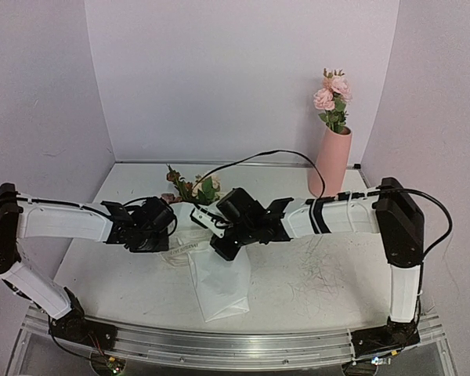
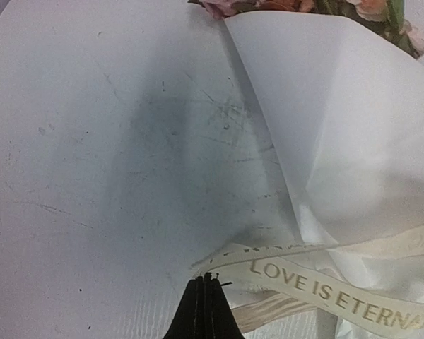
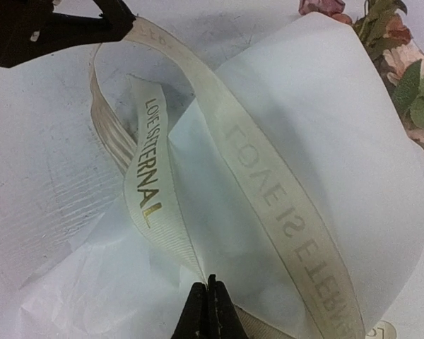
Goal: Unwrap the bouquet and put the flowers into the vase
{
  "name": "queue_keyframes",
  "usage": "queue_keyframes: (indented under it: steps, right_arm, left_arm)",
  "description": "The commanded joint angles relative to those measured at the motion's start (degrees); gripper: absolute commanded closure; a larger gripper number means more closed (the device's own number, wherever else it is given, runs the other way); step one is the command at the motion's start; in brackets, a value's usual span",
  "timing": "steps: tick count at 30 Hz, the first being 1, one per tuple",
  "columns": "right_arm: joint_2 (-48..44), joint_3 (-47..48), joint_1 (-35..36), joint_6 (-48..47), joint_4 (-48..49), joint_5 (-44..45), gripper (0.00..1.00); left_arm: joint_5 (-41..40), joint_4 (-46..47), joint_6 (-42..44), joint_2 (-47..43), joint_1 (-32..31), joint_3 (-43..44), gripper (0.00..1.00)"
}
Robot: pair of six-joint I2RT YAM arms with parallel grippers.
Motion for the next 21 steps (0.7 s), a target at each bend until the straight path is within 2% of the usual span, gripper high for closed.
queue_keyframes:
  steps: [1, 8, 11, 13, 14, 15, 17, 18, 19, 21]
  right_arm:
    - [-6.6, -2.2, -4.2, 9.1, 2.3, 2.2, 1.0]
    - [-12.6, -10.5, -13.1, 25.1, 2.5, 9.0, 1.0]
    - [-14.5, -15.2, -17.2, 31.5, 2.3, 13.1, 1.0]
    - [-15.3, -17.7, -19.1, 34.8, 1.8, 14.3, 1.0]
    - [-15.6, -18.8, -19.8, 36.0, 1.4, 14.7, 0.98]
    - [-15.9, -19.6, -20.2, 36.9, 1.1, 15.3, 0.84]
    - [-16.4, -20.9, -20.4, 38.0, 0.4, 16.3, 0.45]
    - [-16.8, -21.5, -20.4, 38.5, 0.1, 16.7, 0.36]
    - [-17.3, -21.9, -20.4, 38.7, 0.0, 16.8, 0.33]
    - [-18.2, -22.4, -20.4, 37.8, -0.1, 16.2, 0.32]
  left_arm:
    - [-1.0, 0.2, -4.8, -3.7, 3.9, -2.6, 1.0]
    - [-1.3, 0.0, -12.6, -11.8, 9.5, -9.7, 1.0]
    - [-1.6, -0.1, -17.2, -13.9, 10.3, -12.4, 0.97]
    - [-1.5, -0.1, -18.1, -14.0, 10.3, -13.3, 0.85]
    - [-1.6, -0.1, -17.9, -13.6, 10.3, -13.3, 0.71]
    - [-1.6, -0.1, -17.2, -13.3, 10.3, -13.0, 0.6]
    - [-1.7, -0.2, -15.2, -12.4, 10.3, -12.2, 0.38]
    - [-1.3, -0.2, -13.4, -12.2, 10.3, -11.5, 0.32]
    - [-0.6, 0.0, -10.9, -12.0, 10.3, -10.5, 0.31]
    - [1.4, 1.2, -3.4, -11.5, 10.2, -7.9, 0.31]
